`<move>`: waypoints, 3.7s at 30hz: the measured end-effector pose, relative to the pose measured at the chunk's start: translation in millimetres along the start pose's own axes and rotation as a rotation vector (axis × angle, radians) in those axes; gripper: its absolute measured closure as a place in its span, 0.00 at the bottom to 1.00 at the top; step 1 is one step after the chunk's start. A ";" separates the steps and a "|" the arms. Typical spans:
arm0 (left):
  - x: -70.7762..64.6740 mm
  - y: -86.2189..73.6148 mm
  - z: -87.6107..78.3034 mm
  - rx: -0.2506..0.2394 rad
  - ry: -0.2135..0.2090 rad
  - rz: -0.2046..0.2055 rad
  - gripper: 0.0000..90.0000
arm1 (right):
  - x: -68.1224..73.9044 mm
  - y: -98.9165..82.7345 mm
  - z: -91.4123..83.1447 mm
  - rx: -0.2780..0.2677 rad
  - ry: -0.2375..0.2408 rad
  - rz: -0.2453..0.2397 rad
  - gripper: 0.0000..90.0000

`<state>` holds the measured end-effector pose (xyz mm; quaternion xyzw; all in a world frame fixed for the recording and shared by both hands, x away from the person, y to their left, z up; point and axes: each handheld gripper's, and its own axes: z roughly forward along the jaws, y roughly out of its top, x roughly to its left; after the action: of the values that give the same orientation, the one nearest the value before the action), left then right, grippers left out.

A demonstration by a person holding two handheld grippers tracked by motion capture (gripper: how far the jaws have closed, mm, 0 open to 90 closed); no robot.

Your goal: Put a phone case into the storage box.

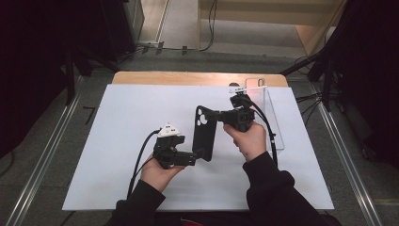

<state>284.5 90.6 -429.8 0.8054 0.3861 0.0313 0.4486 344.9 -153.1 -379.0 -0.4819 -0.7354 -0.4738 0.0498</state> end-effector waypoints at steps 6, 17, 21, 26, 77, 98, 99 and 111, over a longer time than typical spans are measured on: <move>6.9 6.0 -4.2 0.067 -0.047 -0.029 0.15 | 1.6 -3.4 -5.5 -0.005 -0.013 -0.081 0.86; 7.0 14.3 -6.4 0.123 -0.081 0.082 0.28 | -1.6 -14.2 -20.8 -0.014 0.000 -0.211 0.86; 7.1 20.9 -11.0 0.125 -0.095 0.114 0.30 | -2.0 -19.8 -27.5 -0.006 0.020 -0.253 0.86; 15.1 28.1 -9.9 0.161 -0.153 0.089 0.36 | -3.6 -26.1 -33.3 0.017 0.048 -0.284 0.86; 22.7 49.7 -9.1 0.172 -0.493 0.249 0.85 | 8.7 -37.3 -23.3 0.071 0.319 -0.402 0.78; 27.6 63.4 -40.0 0.138 -0.241 0.133 0.85 | 4.9 -40.1 -22.7 -0.074 0.098 -0.361 0.18; 27.2 63.8 -40.8 0.137 -0.232 0.128 0.85 | 5.2 -40.0 -20.8 -0.065 0.109 -0.356 0.06; 25.4 68.8 -49.5 0.100 -0.138 0.006 0.85 | 17.5 -49.1 -4.3 -0.042 -0.010 -0.330 0.00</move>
<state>323.5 121.2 -356.4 0.8282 0.3527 -0.0421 0.4334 296.8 -149.0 -399.3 -0.3580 -0.7947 -0.4884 -0.0423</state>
